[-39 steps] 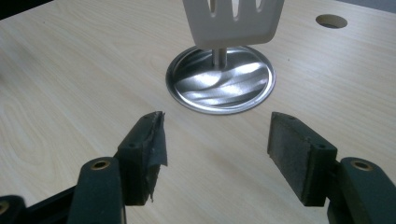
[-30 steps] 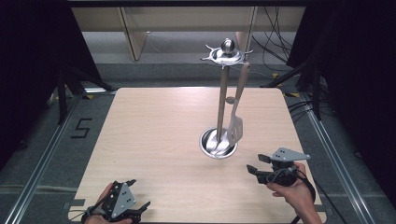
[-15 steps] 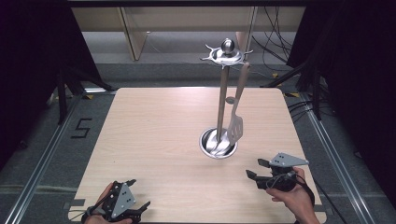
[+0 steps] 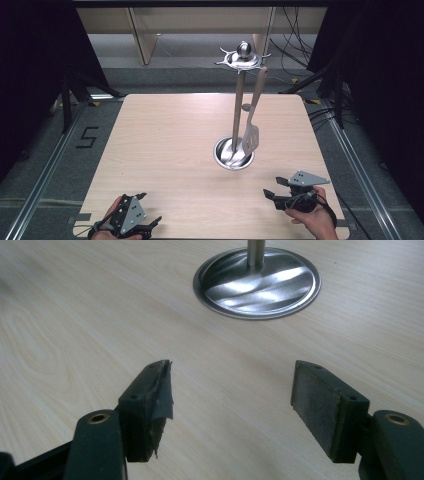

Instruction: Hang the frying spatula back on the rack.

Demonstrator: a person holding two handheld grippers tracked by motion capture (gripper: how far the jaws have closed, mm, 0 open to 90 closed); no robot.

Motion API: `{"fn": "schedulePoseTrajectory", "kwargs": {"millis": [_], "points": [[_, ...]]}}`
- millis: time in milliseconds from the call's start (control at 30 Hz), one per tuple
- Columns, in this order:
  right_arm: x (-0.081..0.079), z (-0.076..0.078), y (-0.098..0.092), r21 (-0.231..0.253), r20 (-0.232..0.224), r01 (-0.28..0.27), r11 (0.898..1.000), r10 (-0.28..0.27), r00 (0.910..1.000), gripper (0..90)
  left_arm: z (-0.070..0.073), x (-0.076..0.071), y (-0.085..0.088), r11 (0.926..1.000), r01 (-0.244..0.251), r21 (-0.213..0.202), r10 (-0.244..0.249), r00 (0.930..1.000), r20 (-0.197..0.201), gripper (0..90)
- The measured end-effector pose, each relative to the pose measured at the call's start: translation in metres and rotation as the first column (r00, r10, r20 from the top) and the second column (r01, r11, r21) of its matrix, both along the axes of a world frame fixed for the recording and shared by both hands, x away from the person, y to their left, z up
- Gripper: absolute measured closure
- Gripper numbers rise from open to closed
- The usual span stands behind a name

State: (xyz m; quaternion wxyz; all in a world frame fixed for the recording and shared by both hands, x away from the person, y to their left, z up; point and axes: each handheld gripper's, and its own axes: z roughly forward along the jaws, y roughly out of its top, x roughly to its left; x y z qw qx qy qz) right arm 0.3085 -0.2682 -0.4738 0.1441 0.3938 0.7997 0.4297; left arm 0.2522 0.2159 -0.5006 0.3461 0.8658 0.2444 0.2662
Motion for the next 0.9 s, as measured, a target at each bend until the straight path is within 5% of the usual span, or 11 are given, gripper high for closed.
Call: {"fn": "schedulePoseTrajectory", "kwargs": {"millis": [67, 133, 433, 767, 833, 900], "points": [[-0.003, -0.002, 0.001, -0.003, -0.001, -0.005, 1.0, 0.005, 1.0, 33.6, 0.0, 0.0, -0.001, 0.9999, -0.009, -0.014, 0.009, 1.0, -0.005, 15.1], [-0.004, -0.003, 0.002, 0.001, -0.01, -0.018, 1.0, 0.018, 0.9998, 33.5, 0.002, 0.001, 0.002, 0.9995, 0.015, 0.029, -0.015, 0.9998, -0.012, 15.1], [-0.013, -0.008, 0.004, -0.011, -0.031, -0.04, 0.999, 0.039, 0.9987, 32.9, -0.001, 0.0, -0.001, 0.9996, -0.014, -0.024, 0.014, 0.9999, 0.006, 15.1], [-0.023, -0.013, -0.001, -0.018, -0.063, -0.012, 1.0, 0.011, 0.998, 32.2, 0.0, -0.001, -0.001, 0.9996, -0.015, -0.022, 0.015, 0.9999, 0.005, 15.1], [-0.02, -0.014, -0.004, -0.031, -0.032, -0.051, 0.998, 0.05, 0.9982, 32.1, 0.0, -0.001, -0.001, 0.9997, -0.018, -0.02, 0.018, 0.9998, 0.006, 15.1], [-0.021, -0.014, -0.005, -0.02, -0.057, -0.045, 0.999, 0.044, 0.9974, 32.1, 0.0, -0.001, 0.0, 0.9998, -0.016, -0.011, 0.016, 0.9999, 0.007, 15.1]]}}
